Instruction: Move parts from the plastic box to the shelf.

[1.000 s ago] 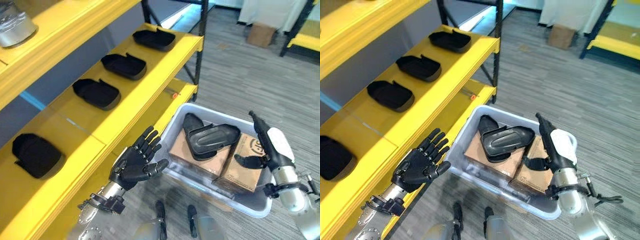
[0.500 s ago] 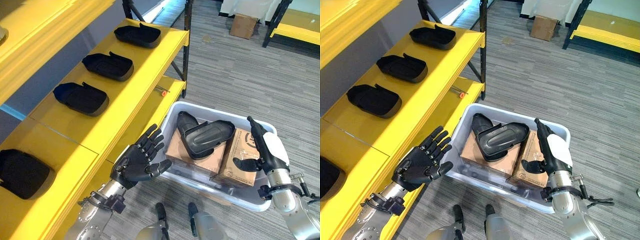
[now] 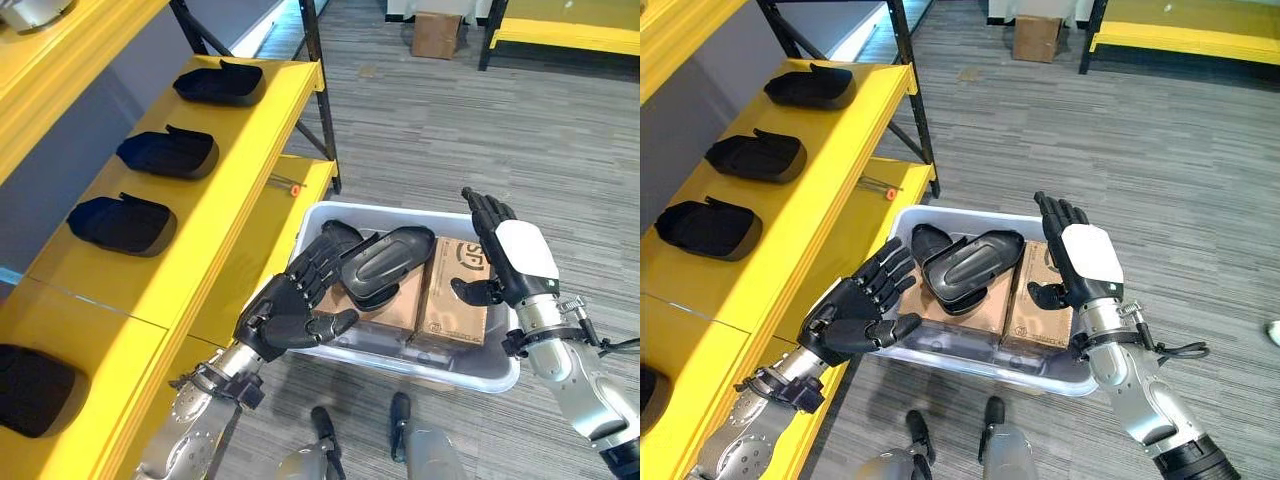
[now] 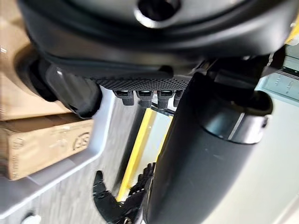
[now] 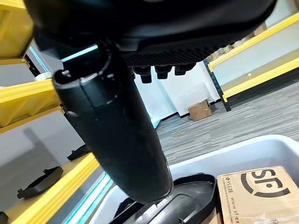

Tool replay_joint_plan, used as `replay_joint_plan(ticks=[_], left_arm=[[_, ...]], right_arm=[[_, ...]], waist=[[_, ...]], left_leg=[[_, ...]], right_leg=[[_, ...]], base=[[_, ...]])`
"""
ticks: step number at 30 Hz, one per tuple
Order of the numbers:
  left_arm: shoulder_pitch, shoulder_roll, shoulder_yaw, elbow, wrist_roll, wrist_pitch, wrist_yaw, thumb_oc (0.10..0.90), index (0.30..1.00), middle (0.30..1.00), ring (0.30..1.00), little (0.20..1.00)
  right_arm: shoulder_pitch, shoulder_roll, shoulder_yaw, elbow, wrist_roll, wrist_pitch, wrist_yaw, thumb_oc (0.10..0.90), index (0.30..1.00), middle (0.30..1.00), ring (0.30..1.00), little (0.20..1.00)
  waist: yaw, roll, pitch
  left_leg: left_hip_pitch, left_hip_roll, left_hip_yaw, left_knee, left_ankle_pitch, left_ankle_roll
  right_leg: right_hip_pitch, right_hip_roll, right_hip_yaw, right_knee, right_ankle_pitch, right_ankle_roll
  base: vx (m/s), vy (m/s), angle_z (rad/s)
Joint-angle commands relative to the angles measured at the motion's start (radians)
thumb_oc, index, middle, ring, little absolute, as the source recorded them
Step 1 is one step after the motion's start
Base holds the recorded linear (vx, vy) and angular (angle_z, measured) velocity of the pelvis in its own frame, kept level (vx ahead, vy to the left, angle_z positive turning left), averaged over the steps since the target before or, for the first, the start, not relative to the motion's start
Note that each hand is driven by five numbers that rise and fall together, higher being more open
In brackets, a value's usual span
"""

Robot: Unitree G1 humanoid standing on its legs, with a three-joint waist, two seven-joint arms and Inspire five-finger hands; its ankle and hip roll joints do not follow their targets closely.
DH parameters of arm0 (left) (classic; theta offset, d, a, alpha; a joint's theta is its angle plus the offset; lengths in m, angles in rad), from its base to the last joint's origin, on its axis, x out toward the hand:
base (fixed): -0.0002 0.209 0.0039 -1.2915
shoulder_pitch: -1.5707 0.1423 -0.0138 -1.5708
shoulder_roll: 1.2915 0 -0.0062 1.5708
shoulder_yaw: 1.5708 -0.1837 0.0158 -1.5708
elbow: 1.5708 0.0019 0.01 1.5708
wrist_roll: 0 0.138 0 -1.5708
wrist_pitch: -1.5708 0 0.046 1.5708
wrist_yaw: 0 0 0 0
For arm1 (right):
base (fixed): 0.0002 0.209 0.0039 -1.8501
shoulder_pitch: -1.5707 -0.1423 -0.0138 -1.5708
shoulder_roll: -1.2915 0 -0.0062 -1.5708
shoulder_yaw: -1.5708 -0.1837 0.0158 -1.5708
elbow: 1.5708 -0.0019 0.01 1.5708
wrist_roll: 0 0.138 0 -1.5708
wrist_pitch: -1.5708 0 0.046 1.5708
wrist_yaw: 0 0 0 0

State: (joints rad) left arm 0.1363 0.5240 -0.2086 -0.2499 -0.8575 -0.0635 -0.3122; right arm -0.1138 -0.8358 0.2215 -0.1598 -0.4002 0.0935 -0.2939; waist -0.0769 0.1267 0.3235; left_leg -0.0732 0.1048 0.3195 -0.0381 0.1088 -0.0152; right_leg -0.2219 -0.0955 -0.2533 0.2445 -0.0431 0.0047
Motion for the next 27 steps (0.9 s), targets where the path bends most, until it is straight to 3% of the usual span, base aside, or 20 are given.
replay_joint_plan(ticks=[1, 9, 12, 13, 17, 19, 23, 24, 25, 26, 27], left_arm=[[-0.033, -0.004, 0.030, -0.088, -0.034, -0.076, -0.053, 0.900, 1.000, 1.000, 1.000, 1.000], [-0.031, -0.036, 0.018, -0.106, -0.017, -0.091, 0.013, 0.900, 1.000, 1.000, 1.000, 1.000], [-0.046, -0.042, 0.024, -0.120, -0.010, -0.092, 0.067, 0.900, 1.000, 1.000, 1.000, 1.000], [-0.053, -0.046, 0.024, -0.123, -0.012, -0.092, 0.080, 0.900, 1.000, 1.000, 1.000, 1.000], [-0.044, -0.061, 0.016, -0.136, 0.005, -0.083, 0.105, 0.900, 1.000, 1.000, 1.000, 1.000], [-0.036, -0.066, 0.015, -0.137, 0.014, -0.087, 0.114, 0.900, 1.000, 1.000, 1.000, 1.000], [-0.012, -0.067, 0.023, -0.146, 0.028, -0.107, 0.119, 0.900, 1.000, 1.000, 1.000, 1.000], [0.005, -0.074, 0.038, -0.157, 0.029, -0.094, 0.107, 0.900, 1.000, 1.000, 1.000, 1.000], [0.013, -0.074, 0.032, -0.152, 0.023, -0.093, 0.101, 0.900, 1.000, 1.000, 1.000, 1.000], [0.013, -0.074, 0.031, -0.152, 0.022, -0.091, 0.101, 0.900, 1.000, 1.000, 1.000, 1.000], [-0.002, -0.075, 0.019, -0.129, 0.017, -0.089, 0.083, 0.900, 1.000, 1.000, 1.000, 1.000]], right_arm=[[-0.123, -0.011, -0.038, -0.074, 0.033, 0.002, -0.047, 0.900, 1.000, 1.000, 1.000, 1.000], [-0.046, 0.070, -0.028, -0.108, 0.136, 0.068, -0.088, 0.900, 1.000, 1.000, 1.000, 1.000], [-0.097, 0.110, 0.009, -0.115, 0.172, 0.091, -0.102, 0.900, 1.000, 1.000, 1.000, 1.000], [-0.145, 0.133, 0.033, -0.122, 0.190, 0.133, -0.085, 0.900, 1.000, 1.000, 1.000, 1.000], [-0.187, 0.174, 0.063, -0.134, 0.249, 0.200, -0.069, 0.900, 1.000, 1.000, 1.000, 1.000], [-0.183, 0.188, 0.068, -0.135, 0.255, 0.212, -0.064, 0.900, 1.000, 1.000, 1.000, 1.000], [-0.178, 0.208, 0.080, -0.122, 0.225, 0.196, -0.058, 0.900, 1.000, 1.000, 1.000, 1.000], [-0.195, 0.227, 0.092, -0.104, 0.216, 0.198, -0.049, 0.900, 1.000, 1.000, 1.000, 1.000], [-0.212, 0.231, 0.102, -0.108, 0.214, 0.225, -0.048, 0.900, 1.000, 1.000, 1.000, 1.000], [-0.214, 0.232, 0.103, -0.109, 0.213, 0.229, -0.048, 0.900, 1.000, 1.000, 1.000, 1.000], [-0.236, 0.226, 0.103, -0.102, 0.228, 0.245, -0.037, 0.900, 1.000, 1.000, 1.000, 1.000]], waist=[[-0.001, -0.040, 0.008], [-0.025, -0.018, -0.003], [-0.010, -0.017, 0.003], [-0.004, -0.015, 0.008], [0.001, -0.006, 0.008], [0.002, -0.004, 0.002], [0.025, -0.015, -0.005], [0.048, -0.032, -0.006], [0.039, -0.031, -0.017], [0.039, -0.031, -0.016], [0.021, -0.028, -0.021]], left_leg=[[0.029, -0.010, -0.082, 0.033, -0.127, -0.015], [0.055, -0.036, -0.072, 0.043, -0.154, -0.001], [0.041, -0.066, -0.115, 0.079, -0.183, 0.015], [0.035, -0.078, -0.125, 0.090, -0.194, 0.020], [0.038, -0.084, -0.126, 0.101, -0.203, 0.022], [0.045, -0.086, -0.128, 0.100, -0.205, 0.024], [0.012, -0.102, -0.186, 0.222, -0.224, 0.020], [-0.019, -0.043, -0.269, 0.256, -0.188, -0.009], [0.023, 0.032, -0.246, 0.160, -0.144, -0.032], [0.025, 0.044, -0.246, 0.152, -0.122, -0.038], [0.032, 0.103, -0.228, 0.103, -0.078, -0.050]], right_leg=[[0.128, 0.007, 0.050, -0.105, -0.061, 0.020], [0.144, -0.007, 0.064, -0.114, -0.061, 0.026], [0.137, -0.006, 0.092, -0.112, -0.056, 0.023], [0.131, -0.008, 0.101, -0.108, -0.056, 0.026], [0.133, -0.008, 0.104, -0.092, -0.065, 0.023], [0.136, -0.008, 0.106, -0.086, -0.070, 0.021], [0.155, -0.014, 0.118, -0.078, -0.076, 0.006], [0.162, -0.016, 0.141, -0.053, -0.089, 0.005], [0.149, -0.025, 0.127, -0.018, -0.110, 0.007], [0.148, -0.026, 0.129, -0.013, -0.113, 0.007], [0.131, -0.047, 0.130, 0.022, -0.131, 0.003]], base=[[0.03, 0.074, 0.03], [0.02, 0.026, 0.00], [-0.05, -0.014, -0.18], [-0.10, -0.026, -0.33], [-0.04, -0.011, -0.11], [0.00, 0.001, 0.03], [0.02, 0.008, -0.10], [0.14, 0.233, -0.26], [0.15, 0.251, -0.01], [0.11, 0.396, -0.20], [0.07, 0.300, -0.14]])
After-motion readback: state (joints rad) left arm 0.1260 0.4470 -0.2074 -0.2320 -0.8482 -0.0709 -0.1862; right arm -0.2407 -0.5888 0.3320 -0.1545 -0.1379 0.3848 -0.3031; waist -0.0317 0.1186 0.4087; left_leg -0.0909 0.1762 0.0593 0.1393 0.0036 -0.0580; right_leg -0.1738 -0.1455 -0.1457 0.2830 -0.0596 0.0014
